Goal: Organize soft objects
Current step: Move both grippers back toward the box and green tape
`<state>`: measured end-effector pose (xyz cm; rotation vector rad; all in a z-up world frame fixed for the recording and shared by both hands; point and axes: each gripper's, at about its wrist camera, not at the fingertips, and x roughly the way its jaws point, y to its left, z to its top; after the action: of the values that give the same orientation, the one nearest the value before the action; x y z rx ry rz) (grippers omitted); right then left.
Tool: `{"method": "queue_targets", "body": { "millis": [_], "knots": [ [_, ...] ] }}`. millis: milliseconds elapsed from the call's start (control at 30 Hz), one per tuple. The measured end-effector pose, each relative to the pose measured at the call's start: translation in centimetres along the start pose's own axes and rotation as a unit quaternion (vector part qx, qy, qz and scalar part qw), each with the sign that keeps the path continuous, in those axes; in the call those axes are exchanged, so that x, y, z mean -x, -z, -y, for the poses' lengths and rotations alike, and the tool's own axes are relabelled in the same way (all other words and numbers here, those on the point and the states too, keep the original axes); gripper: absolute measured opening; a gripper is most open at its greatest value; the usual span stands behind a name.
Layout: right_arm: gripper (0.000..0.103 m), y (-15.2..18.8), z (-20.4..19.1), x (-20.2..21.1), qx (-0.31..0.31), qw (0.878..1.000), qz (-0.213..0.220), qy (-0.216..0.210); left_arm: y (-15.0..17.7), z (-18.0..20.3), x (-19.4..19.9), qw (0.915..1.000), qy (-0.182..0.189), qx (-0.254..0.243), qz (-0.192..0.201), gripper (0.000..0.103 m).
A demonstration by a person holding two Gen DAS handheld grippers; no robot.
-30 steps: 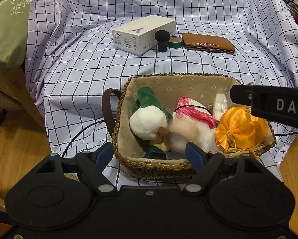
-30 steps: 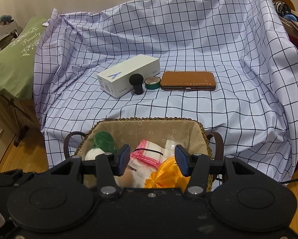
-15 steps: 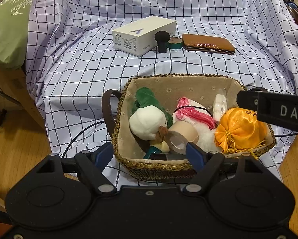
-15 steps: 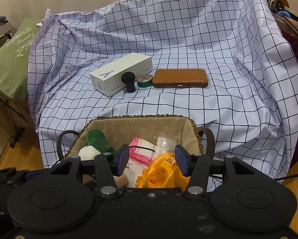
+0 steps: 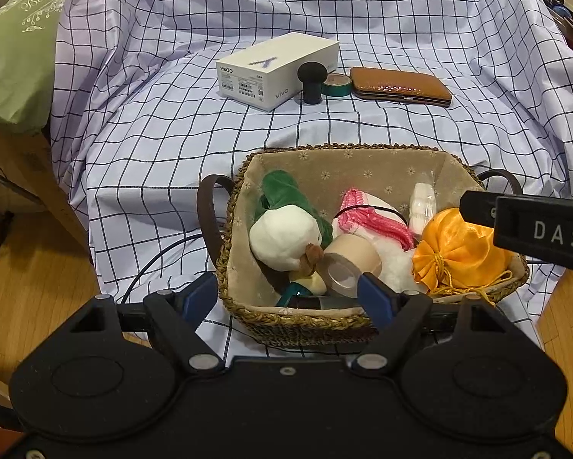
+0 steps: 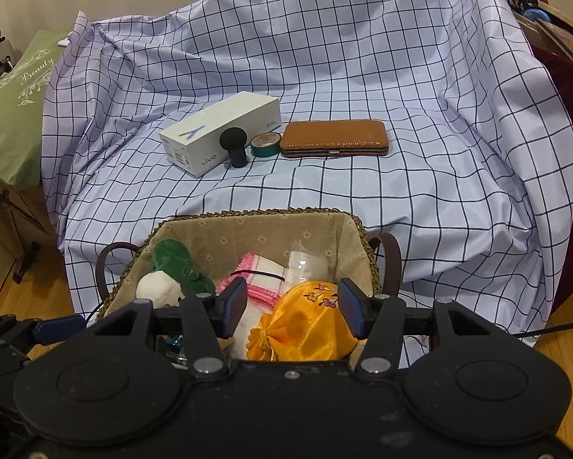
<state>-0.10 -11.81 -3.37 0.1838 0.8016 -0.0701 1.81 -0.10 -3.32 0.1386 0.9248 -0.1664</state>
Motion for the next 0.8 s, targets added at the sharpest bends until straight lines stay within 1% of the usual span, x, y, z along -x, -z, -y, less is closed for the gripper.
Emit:
{"method": "queue_targets", "body": {
  "millis": [567, 800],
  "knots": [
    [0.054, 0.3, 0.4, -0.2, -0.004, 1.0, -0.006, 0.003, 0.0, 0.1, 0.4, 1.0, -0.004, 0.002, 0.007, 0.077],
    [0.055, 0.4, 0.7, -0.5, -0.008, 1.0, -0.009, 0.008, -0.3, 0.1, 1.3, 0.9994, -0.015, 0.007, 0.031, 0.077]
  ]
}}
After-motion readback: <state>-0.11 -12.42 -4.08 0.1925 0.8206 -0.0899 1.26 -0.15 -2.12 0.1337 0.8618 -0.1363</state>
